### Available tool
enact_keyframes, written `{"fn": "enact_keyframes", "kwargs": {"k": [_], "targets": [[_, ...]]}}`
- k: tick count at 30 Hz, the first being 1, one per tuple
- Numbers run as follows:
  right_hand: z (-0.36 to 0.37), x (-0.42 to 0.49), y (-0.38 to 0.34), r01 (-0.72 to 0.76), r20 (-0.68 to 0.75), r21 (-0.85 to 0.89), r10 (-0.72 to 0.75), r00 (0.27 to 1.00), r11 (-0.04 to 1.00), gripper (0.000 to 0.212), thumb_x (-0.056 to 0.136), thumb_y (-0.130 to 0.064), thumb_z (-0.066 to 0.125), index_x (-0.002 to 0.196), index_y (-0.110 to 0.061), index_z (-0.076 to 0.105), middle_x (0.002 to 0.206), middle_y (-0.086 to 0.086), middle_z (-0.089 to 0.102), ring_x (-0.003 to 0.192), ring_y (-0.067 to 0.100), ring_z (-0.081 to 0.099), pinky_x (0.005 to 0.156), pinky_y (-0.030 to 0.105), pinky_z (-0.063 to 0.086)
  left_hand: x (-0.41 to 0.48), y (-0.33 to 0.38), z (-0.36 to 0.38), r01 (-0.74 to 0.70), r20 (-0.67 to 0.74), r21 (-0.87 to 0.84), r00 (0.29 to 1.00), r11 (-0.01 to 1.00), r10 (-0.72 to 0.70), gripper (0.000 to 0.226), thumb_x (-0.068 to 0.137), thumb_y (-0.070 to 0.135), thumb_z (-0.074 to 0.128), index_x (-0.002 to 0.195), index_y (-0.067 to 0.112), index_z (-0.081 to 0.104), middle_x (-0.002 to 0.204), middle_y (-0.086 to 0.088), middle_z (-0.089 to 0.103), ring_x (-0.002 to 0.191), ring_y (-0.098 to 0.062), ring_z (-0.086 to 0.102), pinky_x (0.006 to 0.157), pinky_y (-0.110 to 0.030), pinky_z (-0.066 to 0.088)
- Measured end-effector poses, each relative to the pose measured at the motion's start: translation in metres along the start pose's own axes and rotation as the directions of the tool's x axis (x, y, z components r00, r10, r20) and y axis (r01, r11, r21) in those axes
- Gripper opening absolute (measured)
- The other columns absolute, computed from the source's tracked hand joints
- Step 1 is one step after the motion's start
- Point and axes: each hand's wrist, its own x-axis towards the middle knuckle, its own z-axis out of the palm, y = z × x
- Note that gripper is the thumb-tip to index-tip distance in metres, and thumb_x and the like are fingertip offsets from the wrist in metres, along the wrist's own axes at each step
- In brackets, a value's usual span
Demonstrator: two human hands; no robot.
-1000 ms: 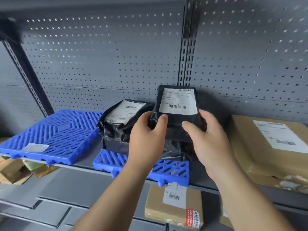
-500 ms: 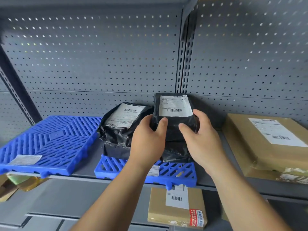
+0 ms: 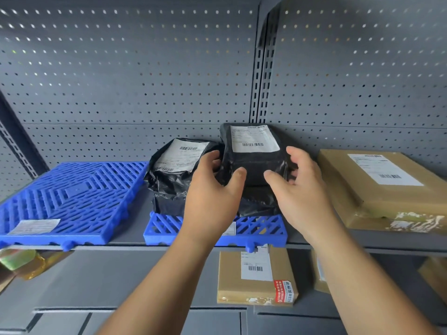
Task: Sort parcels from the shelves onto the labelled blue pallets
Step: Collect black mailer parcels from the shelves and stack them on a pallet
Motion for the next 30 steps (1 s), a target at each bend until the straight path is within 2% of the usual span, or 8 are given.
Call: {"fn": "enact_keyframes", "kwargs": {"k": [2, 6, 10, 15, 21, 25, 27, 30], "targets": [[0.001, -0.009, 0.001, -0.006, -0.005, 0.004, 0.006, 1.000, 1.000, 0.062, 0.091, -0.041, 0.064, 0.147, -0.038, 0.037, 0.147, -0.011, 0.037, 0.130, 0.009, 0.045, 0.109, 0.037, 0.041, -0.007, -0.001, -0.005, -0.012, -0.001, -0.001, 1.000, 1.000, 0.012, 0.055, 0.090, 0.052, 0.066, 0.139, 0.037, 0.047, 0.122, 0.026, 0.055, 0.114, 0.008, 0.056, 0.088, -0.017, 0.046], [-0.001, -0.025, 0.004, -0.017, -0.029, -0.027, 0.016, 0.999, 1.000, 0.062, 0.090, -0.043, 0.064, 0.146, -0.040, 0.037, 0.135, -0.021, 0.033, 0.130, 0.004, 0.043, 0.107, 0.030, 0.039, -0.021, 0.001, -0.009, -0.085, 0.007, 0.028, 0.996, 0.996, 0.085, 0.048, 0.092, 0.052, 0.063, 0.135, 0.035, 0.050, 0.120, 0.026, 0.055, 0.112, 0.010, 0.053, 0.093, -0.019, 0.045], [-0.014, -0.037, 0.010, -0.011, -0.059, -0.033, 0.009, 0.998, 0.999, 0.063, 0.088, -0.045, 0.063, 0.145, -0.041, 0.036, 0.142, -0.018, 0.037, 0.133, 0.005, 0.042, 0.108, 0.031, 0.038, -0.032, 0.014, -0.004, -0.137, 0.001, 0.066, 0.991, 0.988, 0.137, 0.043, 0.093, 0.048, 0.064, 0.132, 0.032, 0.056, 0.130, 0.016, 0.054, 0.121, -0.002, 0.053, 0.103, -0.030, 0.047], [-0.046, -0.052, 0.018, -0.023, -0.087, -0.017, 0.021, 0.996, 1.000, 0.060, 0.088, -0.045, 0.063, 0.143, -0.044, 0.037, 0.141, -0.022, 0.037, 0.135, 0.004, 0.039, 0.110, 0.036, 0.039, -0.053, 0.036, 0.012, -0.203, 0.017, 0.085, 0.979, 0.975, 0.203, 0.031, 0.093, 0.045, 0.064, 0.121, 0.033, 0.062, 0.124, 0.020, 0.057, 0.117, 0.001, 0.051, 0.098, -0.025, 0.045], [-0.115, -0.073, 0.040, -0.040, -0.135, -0.065, 0.031, 0.990, 0.997, 0.061, 0.090, -0.044, 0.064, 0.145, -0.043, 0.038, 0.146, -0.016, 0.042, 0.133, 0.003, 0.040, 0.103, 0.027, 0.033, -0.090, 0.068, 0.064, -0.266, 0.124, 0.103, 0.960, 0.959, 0.253, 0.029, 0.092, 0.043, 0.064, 0.120, 0.035, 0.060, 0.118, 0.021, 0.054, 0.113, 0.004, 0.051, 0.088, -0.010, 0.037], [-0.187, -0.097, 0.068, -0.086, -0.199, -0.120, 0.061, 0.978, 0.989, 0.059, 0.090, -0.043, 0.064, 0.144, -0.044, 0.039, 0.139, -0.023, 0.040, 0.125, 0.000, 0.039, 0.091, 0.020, 0.035, -0.129, 0.097, 0.119, -0.342, 0.232, 0.124, 0.923, 0.932, 0.307, 0.033, 0.092, 0.041, 0.064, 0.123, 0.031, 0.059, 0.123, 0.013, 0.057, 0.119, -0.011, 0.053, 0.098, -0.030, 0.044], [-0.226, -0.112, 0.086, -0.118, -0.238, -0.159, 0.078, 0.968, 0.980, 0.058, 0.090, -0.043, 0.064, 0.144, -0.043, 0.039, 0.132, -0.024, 0.038, 0.127, 0.001, 0.038, 0.091, 0.024, 0.032, -0.153, 0.113, 0.151, -0.376, 0.308, 0.125, 0.894, 0.918, 0.324, 0.035, 0.092, 0.041, 0.064, 0.125, 0.029, 0.059, 0.125, 0.009, 0.058, 0.121, -0.016, 0.053, 0.100, -0.035, 0.045], [-0.284, -0.136, 0.114, -0.192, -0.291, -0.221, 0.123, 0.949, 0.956, 0.058, 0.091, -0.044, 0.062, 0.144, -0.041, 0.039, 0.141, -0.016, 0.041, 0.132, 0.009, 0.037, 0.093, 0.029, 0.031, -0.192, 0.136, 0.201, -0.419, 0.412, 0.102, 0.843, 0.902, 0.345, 0.038, 0.092, 0.041, 0.064, 0.128, 0.030, 0.059, 0.128, 0.008, 0.058, 0.123, -0.018, 0.054, 0.101, -0.038, 0.046]]}}
